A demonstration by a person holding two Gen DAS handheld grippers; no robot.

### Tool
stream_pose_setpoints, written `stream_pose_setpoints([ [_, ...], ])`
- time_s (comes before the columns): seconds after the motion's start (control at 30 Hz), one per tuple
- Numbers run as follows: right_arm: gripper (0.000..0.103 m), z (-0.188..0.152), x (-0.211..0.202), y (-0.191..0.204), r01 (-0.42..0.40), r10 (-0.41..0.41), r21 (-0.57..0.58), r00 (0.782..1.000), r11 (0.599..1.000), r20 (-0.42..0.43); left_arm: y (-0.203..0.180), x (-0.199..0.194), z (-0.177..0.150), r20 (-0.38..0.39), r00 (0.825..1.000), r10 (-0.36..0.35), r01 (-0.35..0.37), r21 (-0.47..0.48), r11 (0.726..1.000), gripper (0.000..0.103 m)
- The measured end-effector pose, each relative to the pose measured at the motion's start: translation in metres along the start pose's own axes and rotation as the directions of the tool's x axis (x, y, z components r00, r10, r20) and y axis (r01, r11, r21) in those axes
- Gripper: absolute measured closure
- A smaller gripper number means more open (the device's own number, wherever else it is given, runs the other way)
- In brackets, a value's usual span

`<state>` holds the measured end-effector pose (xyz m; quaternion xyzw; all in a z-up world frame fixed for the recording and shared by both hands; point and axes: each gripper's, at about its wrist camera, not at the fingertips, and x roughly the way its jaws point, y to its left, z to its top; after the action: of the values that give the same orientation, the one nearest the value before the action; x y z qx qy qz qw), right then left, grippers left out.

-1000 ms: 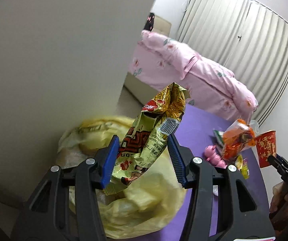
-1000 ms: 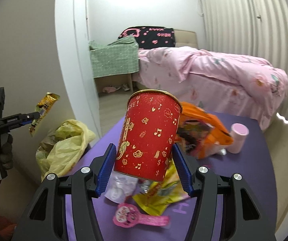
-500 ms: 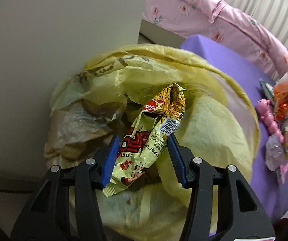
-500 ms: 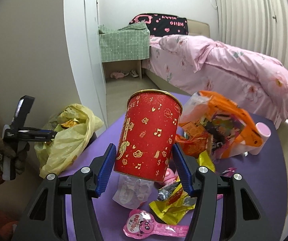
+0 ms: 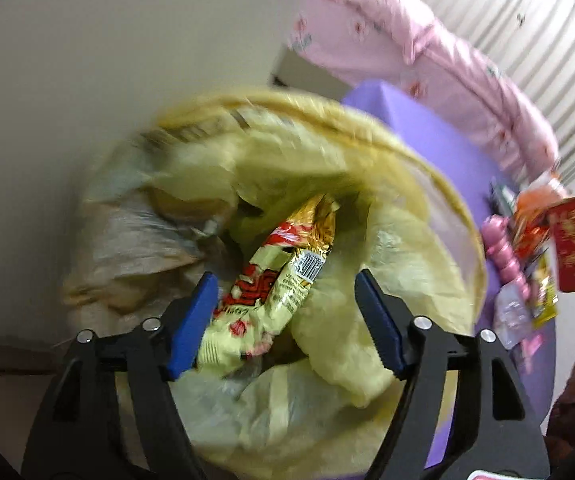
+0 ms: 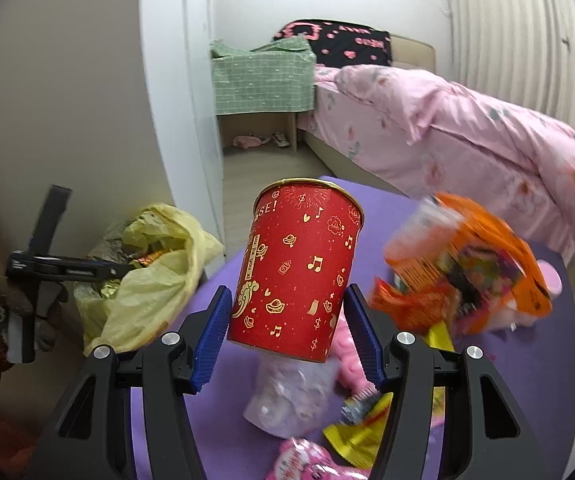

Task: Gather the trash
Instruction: 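Carry the wrapper and red cup to the yellow bag and release both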

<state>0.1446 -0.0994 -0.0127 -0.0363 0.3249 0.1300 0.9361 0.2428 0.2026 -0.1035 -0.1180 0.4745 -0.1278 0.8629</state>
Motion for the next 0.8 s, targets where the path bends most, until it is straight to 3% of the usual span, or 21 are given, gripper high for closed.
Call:
stream_pose_setpoints([
  [0.1, 0.048, 0.014, 0.009, 0.025, -0.039, 0.040, -0.065, 0.999, 0.997, 0.011, 0.013, -0.043, -0.002, 0.135, 0.990, 0.031, -0.023, -0.065, 0.998, 0.030],
  [0.17, 0.048, 0.024, 0.020, 0.047, -0.092, 0.094, -0.113, 0.996, 0.989, 0.010, 0.023, -0.072, -0.010, 0.234, 0.969, 0.078, -0.055, -0.103, 0.993, 0.029],
  [0.27, 0.048, 0.035, 0.041, 0.081, -0.195, 0.197, -0.167, 0.980, 0.967, -0.007, 0.031, -0.111, -0.016, 0.369, 0.913, 0.173, -0.125, -0.152, 0.980, 0.029],
  [0.3, 0.048, 0.038, 0.052, 0.095, -0.250, 0.250, -0.181, 0.968, 0.951, -0.023, 0.032, -0.124, -0.022, 0.416, 0.885, 0.207, -0.151, -0.165, 0.975, 0.029],
  [0.37, 0.048, 0.040, 0.072, 0.118, -0.335, 0.326, -0.194, 0.942, 0.922, -0.076, 0.034, -0.140, -0.029, 0.469, 0.847, 0.250, -0.188, -0.176, 0.966, 0.028],
  [0.4, 0.048, 0.040, 0.087, 0.130, -0.376, 0.358, -0.199, 0.926, 0.905, -0.121, 0.034, -0.142, -0.031, 0.479, 0.840, 0.256, -0.193, -0.177, 0.965, 0.028],
  [0.47, 0.048, 0.037, 0.116, 0.149, -0.428, 0.387, -0.207, 0.897, 0.880, -0.213, 0.036, -0.148, -0.037, 0.488, 0.835, 0.255, -0.188, -0.182, 0.965, 0.028],
  [0.57, 0.048, 0.032, 0.159, 0.167, -0.449, 0.357, -0.221, 0.864, 0.866, -0.355, 0.040, -0.147, -0.039, 0.481, 0.844, 0.238, -0.167, -0.186, 0.968, 0.028],
  [0.8, 0.048, 0.032, 0.213, 0.153, -0.307, 0.171, -0.270, 0.886, 0.913, -0.431, 0.039, -0.131, -0.039, 0.457, 0.857, 0.237, -0.158, -0.205, 0.966, 0.028],
])
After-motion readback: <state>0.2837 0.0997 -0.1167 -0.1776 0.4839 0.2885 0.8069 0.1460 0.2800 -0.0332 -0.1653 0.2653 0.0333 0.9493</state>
